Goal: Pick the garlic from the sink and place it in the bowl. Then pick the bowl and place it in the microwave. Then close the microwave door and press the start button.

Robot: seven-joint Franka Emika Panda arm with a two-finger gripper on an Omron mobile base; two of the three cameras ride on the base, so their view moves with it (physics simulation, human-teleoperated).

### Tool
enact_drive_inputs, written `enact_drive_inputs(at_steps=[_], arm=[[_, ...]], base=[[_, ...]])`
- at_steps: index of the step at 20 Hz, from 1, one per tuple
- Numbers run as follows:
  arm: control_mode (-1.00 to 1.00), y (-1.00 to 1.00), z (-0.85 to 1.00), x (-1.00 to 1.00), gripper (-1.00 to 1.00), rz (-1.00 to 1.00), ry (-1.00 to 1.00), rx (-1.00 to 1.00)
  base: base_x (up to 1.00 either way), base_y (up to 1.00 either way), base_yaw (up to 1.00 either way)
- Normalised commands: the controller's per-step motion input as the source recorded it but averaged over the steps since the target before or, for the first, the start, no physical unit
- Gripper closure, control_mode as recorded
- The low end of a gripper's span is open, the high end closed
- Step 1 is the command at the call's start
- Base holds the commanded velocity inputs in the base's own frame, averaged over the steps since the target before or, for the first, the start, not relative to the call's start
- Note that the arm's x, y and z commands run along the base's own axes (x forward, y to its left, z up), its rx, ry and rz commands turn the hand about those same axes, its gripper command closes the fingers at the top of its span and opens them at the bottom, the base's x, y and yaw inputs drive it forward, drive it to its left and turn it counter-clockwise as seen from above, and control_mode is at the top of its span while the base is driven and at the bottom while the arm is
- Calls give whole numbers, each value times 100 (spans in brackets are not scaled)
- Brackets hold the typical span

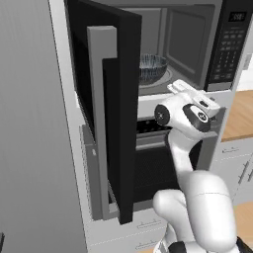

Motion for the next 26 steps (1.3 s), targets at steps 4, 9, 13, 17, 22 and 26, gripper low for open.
enact_drive_inputs(at_steps=[4, 9, 13, 17, 22, 26], arm=[[-100, 26, 0, -57, -100, -17, -22, -14], [-100, 24, 0, -33, -100, -11, -12, -17], [-100, 37, 0, -37, -100, -13, -7, -13], [-100, 35, 0, -23, -100, -11, -3, -11], [-100, 18, -3, -27, -100, -11, 0, -6], [-100, 5, -13, -5, -100, -6, 0, -5]], base=[[0, 0, 0], [0, 0, 0], [0, 0, 0], [0, 0, 0], [0, 0, 0], [0, 0, 0]])
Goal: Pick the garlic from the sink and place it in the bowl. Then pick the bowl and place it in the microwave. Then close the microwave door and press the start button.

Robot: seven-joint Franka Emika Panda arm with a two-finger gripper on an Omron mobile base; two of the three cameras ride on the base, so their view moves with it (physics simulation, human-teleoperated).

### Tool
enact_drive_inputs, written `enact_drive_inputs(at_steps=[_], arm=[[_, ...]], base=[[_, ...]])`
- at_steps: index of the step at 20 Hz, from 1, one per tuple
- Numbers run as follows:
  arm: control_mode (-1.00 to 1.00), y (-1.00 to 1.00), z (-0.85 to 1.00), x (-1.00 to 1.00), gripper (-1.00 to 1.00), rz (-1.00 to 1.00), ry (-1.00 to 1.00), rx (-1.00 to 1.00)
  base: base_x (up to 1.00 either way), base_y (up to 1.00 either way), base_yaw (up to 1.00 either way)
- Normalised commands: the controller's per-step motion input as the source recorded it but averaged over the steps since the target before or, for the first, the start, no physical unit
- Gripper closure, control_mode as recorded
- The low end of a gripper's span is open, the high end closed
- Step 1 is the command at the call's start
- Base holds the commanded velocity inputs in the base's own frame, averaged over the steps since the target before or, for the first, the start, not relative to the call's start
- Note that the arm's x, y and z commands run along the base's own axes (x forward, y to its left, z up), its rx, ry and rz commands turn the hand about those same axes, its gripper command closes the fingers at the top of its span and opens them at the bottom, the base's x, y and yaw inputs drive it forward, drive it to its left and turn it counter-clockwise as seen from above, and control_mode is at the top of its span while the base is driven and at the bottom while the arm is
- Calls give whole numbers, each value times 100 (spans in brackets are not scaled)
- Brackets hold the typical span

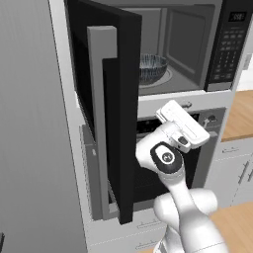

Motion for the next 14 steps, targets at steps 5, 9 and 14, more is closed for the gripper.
enact_drive_inputs(at_steps=[5, 9, 14], arm=[[-100, 31, 0, -48, -100, -7, -6, 0], [-100, 42, -7, -53, -100, -7, -6, 0], [-100, 40, -17, -24, -100, -8, -6, -1]], base=[[0, 0, 0], [0, 0, 0], [0, 0, 0]])
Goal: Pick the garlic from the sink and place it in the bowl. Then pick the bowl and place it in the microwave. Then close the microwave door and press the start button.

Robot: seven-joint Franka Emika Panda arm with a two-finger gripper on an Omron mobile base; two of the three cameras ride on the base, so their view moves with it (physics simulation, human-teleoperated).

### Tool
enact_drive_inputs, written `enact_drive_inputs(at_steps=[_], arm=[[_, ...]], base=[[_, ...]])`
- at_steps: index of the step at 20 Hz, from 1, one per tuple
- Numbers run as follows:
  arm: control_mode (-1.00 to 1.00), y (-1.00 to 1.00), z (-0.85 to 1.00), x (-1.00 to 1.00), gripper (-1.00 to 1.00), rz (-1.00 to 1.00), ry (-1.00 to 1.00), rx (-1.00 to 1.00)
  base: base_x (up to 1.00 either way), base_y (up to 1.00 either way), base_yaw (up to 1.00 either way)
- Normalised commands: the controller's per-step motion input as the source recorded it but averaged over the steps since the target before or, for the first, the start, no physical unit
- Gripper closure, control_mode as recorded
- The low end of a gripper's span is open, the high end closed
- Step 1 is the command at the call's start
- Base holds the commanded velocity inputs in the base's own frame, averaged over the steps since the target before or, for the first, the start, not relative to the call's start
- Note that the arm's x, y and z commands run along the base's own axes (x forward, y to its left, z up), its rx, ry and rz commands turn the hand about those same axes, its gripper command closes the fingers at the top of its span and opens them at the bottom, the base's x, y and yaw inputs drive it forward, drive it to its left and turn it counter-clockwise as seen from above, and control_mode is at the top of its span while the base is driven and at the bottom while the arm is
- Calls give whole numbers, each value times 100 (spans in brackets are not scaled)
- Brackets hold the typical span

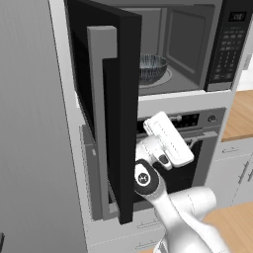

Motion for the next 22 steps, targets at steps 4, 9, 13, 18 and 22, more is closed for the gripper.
enact_drive_inputs(at_steps=[4, 9, 13, 18, 22], arm=[[-100, 35, -24, -6, -100, -7, -14, -2], [-100, 59, 0, -41, -100, -5, -16, 0], [-100, 74, -1, -51, -100, -2, -10, 0], [-100, 63, -24, -8, -100, 0, -3, 0], [-100, 63, -37, 0, -100, 0, -3, 0]], base=[[0, 0, 0], [0, 0, 0], [0, 0, 0], [0, 0, 0], [0, 0, 0]])
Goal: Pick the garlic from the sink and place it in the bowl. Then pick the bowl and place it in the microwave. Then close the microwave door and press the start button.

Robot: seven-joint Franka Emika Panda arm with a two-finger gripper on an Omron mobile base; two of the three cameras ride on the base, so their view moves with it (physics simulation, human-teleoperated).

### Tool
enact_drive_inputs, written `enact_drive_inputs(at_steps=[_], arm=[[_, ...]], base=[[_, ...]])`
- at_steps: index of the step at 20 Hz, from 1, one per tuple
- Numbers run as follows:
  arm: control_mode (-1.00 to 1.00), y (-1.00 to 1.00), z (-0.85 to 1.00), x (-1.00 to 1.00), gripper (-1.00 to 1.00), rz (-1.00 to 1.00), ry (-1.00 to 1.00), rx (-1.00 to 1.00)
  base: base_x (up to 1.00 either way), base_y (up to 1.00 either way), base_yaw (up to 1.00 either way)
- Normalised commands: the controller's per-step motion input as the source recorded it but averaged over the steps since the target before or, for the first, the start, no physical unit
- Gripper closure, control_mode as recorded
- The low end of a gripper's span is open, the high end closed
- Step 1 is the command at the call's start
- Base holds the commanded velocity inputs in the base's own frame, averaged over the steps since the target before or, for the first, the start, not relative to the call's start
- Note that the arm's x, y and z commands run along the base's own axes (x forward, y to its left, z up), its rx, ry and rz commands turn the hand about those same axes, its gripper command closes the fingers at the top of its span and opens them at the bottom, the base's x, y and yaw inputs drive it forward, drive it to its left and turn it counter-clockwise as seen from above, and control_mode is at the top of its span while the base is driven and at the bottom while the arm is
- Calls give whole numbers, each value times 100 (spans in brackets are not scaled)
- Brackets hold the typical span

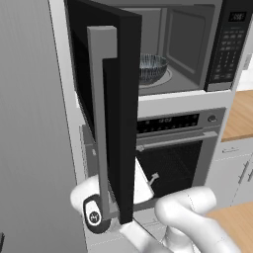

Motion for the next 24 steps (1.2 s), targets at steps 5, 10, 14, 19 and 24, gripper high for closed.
enact_drive_inputs(at_steps=[5, 10, 14, 19, 24], arm=[[-100, 70, -30, 0, -100, 1, -3, 0], [-100, 83, -21, 0, -100, 6, -7, 0], [-100, 84, -8, 0, -100, 9, -7, 0], [-100, 57, 8, 0, -100, 10, -10, 0], [-100, -9, 54, -5, -100, 3, -13, 7]], base=[[0, 0, 0], [0, 0, 0], [0, 0, 0], [0, 0, 0], [0, 0, 0]])
